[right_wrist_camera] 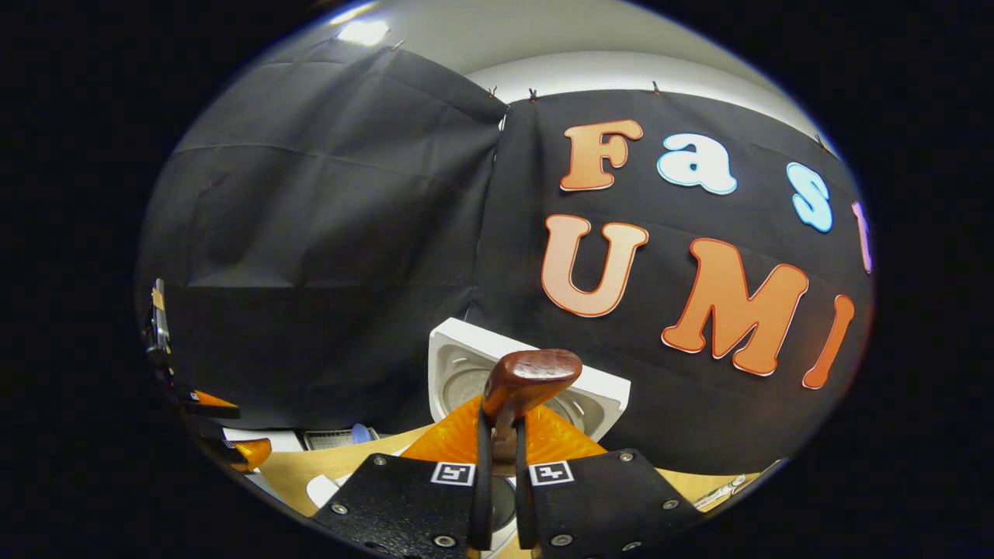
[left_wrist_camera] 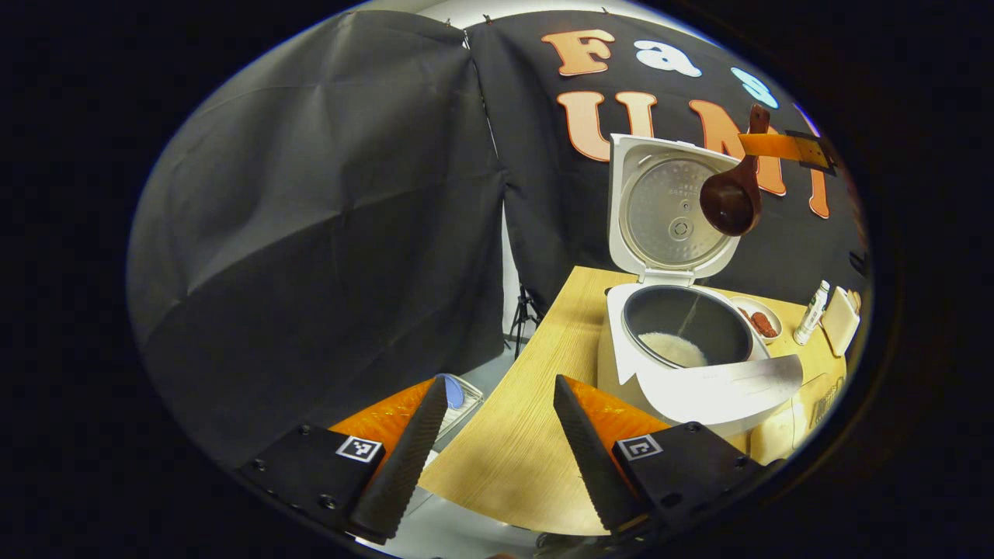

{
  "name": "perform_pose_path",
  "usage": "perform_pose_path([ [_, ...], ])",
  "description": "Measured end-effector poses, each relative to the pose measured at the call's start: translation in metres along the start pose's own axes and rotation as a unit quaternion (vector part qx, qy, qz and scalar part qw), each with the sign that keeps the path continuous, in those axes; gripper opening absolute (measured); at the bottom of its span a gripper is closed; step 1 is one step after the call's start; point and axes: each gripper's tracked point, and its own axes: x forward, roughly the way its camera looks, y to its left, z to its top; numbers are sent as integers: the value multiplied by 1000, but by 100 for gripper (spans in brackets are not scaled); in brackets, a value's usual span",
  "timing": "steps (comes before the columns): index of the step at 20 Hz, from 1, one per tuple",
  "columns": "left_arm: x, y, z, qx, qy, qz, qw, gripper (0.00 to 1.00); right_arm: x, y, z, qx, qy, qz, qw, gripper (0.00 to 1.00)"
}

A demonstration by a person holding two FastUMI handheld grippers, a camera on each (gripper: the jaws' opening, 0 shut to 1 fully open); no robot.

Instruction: Close the left gripper, press the button to open the rice cooker; take a wooden spoon from the chopstick holder with the right hand, scoop a spoonful of rice and pour it into the rice cooker, then put the wooden spoon back into the chopstick holder.

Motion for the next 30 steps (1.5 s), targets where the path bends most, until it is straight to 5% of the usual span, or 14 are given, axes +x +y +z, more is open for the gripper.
perform_pose_path([
  [6,-16,-21,14,7,-21,1,1000,92,-44,-34,-16,94,15,1,995,11],
  [14,-28,-81,32,-22,-32,-14,999,94,-131,-131,-85,173,61,-89,979,11],
  [22,-41,-165,47,9,-47,-70,996,92,-243,-214,-190,246,138,-217,935,12],
  [30,-46,-216,55,18,-41,-103,994,95,-334,-266,-255,288,181,-300,891,12],
])
